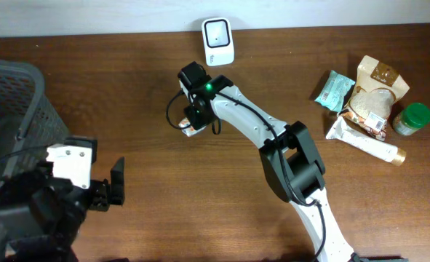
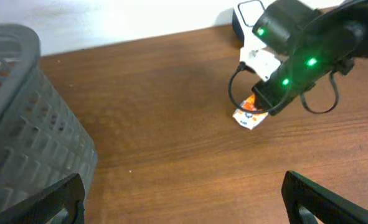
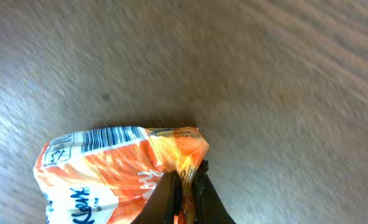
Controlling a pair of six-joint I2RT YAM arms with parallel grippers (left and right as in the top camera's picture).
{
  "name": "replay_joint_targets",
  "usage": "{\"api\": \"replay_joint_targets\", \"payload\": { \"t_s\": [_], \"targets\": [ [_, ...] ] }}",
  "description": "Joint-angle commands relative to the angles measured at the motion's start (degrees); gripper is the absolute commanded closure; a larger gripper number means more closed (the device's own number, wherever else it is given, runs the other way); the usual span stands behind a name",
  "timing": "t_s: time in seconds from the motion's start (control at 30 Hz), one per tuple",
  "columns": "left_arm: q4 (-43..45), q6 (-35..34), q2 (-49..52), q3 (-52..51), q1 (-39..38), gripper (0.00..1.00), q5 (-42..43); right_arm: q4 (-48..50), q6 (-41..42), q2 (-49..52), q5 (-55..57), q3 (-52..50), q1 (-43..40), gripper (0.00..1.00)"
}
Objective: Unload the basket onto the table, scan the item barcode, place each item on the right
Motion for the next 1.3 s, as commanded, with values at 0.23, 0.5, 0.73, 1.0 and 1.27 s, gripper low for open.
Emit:
{"api": "replay_joint_targets", "payload": {
  "t_s": [0.23, 0.5, 0.73, 1.0, 1.27],
  "targets": [
    [6.1, 4.3, 16.4, -4.1, -2.1, 0.01, 10.3, -9.3, -7.9, -25.7, -6.8, -2.3, -5.0, 0.96],
    [18.8, 5.3, 34.6, -4.1, -13.7, 0.01, 10.3, -19.5, -29.7, -33.4, -28.9, -2.3, -19.9, 0.96],
    [23.2, 5.2, 36.5, -4.1, -13.7, 0.01, 17.4, -21.4, -25.2, -33.3, -24.6, -2.3, -23.1, 0.96],
    [25.4, 5.1, 36.5, -4.1, -15.0, 0.01, 19.3, -8.7, -25.3, -25.0, -22.2, -17.3, -22.8, 0.36],
    [25.3, 5.1, 36.5, -4.1, -15.0, 0.01, 19.3, -1.7, -25.1, -8.7, -10.5, -17.5, -17.4, 0.37]
  ]
}}
